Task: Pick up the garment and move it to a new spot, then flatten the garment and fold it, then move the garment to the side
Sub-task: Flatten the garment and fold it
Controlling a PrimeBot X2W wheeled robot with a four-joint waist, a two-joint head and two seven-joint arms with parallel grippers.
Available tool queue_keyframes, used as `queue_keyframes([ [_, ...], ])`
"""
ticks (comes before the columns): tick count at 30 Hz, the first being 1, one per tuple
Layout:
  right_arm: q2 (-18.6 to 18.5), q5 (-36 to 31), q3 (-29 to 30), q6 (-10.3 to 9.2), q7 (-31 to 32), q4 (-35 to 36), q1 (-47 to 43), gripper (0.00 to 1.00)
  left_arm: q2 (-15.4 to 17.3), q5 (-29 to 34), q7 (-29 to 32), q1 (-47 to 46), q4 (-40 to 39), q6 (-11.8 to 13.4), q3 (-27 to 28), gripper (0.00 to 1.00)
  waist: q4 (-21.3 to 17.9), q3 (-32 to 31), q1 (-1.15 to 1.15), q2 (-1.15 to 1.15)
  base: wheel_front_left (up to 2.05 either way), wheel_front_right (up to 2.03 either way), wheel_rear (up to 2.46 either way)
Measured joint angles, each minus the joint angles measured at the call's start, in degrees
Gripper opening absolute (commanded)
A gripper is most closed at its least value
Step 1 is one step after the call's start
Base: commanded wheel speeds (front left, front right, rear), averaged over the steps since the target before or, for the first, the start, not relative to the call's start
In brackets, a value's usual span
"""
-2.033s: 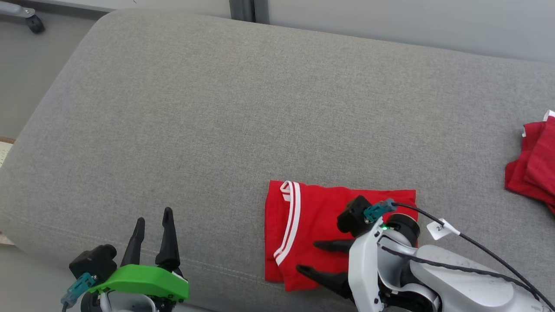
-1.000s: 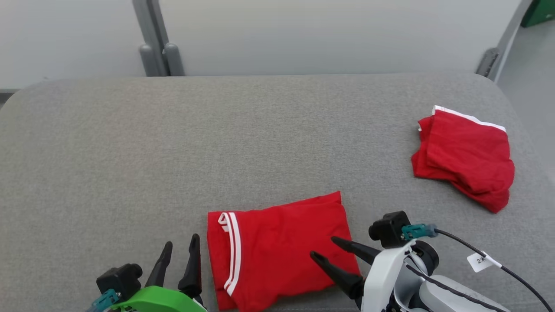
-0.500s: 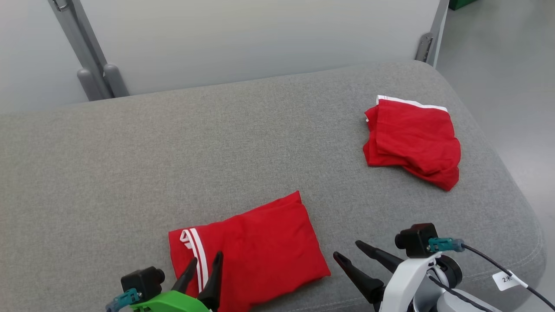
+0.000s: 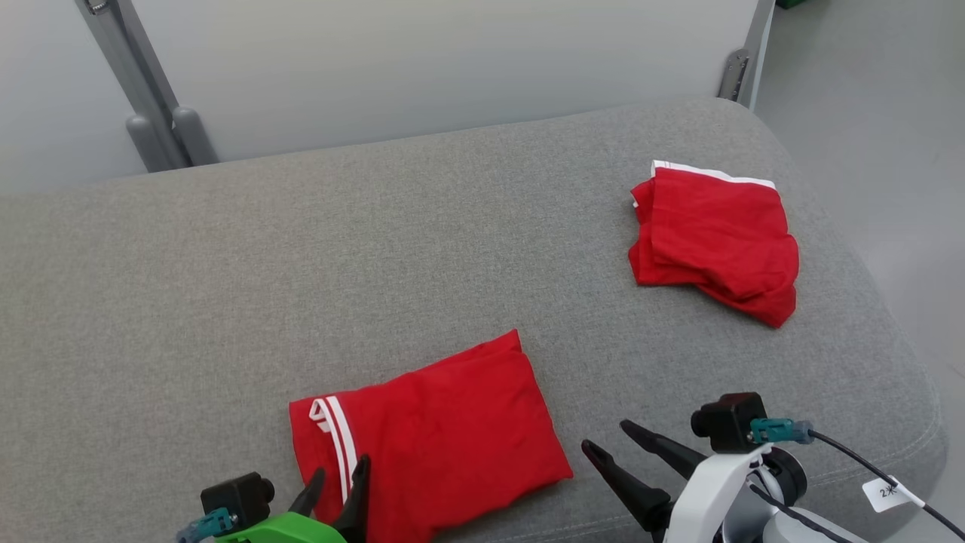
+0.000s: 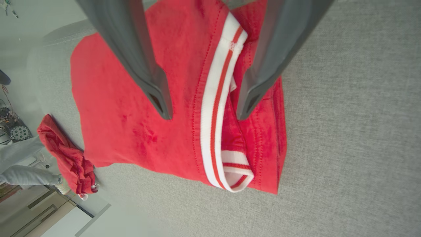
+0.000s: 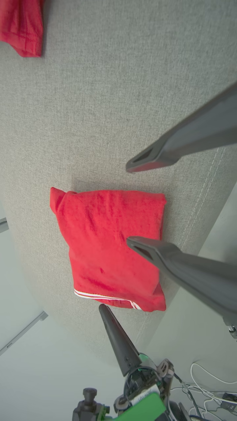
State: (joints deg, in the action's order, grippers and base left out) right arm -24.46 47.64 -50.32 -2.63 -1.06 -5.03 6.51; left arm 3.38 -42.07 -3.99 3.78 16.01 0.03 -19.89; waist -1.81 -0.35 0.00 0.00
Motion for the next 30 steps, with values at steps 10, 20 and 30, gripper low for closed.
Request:
queue_keyframes([
  [10,-0.1,0.2,0.0,0.00,0.0,0.5,-0.2,1.00,-0.2,-3.1,2.0,-0.3,2.9,-0.3,-0.2,1.00,-0.3,0.2,0.00,0.00,0.00,0.00,0.00],
  [20,-0.4,0.2,-0.2,-0.03,0.0,1.1,-0.3,1.00,-0.3,-4.1,3.5,-2.9,5.4,-1.0,-0.4,1.00,-0.9,1.0,0.00,0.00,0.00,0.00,0.00],
  [30,-0.4,0.2,0.0,-0.08,0.0,1.1,-0.3,1.00,-0.5,-6.3,4.0,-5.2,6.8,-2.1,-0.5,0.00,-1.3,1.6,0.00,0.00,0.00,0.00,0.00],
])
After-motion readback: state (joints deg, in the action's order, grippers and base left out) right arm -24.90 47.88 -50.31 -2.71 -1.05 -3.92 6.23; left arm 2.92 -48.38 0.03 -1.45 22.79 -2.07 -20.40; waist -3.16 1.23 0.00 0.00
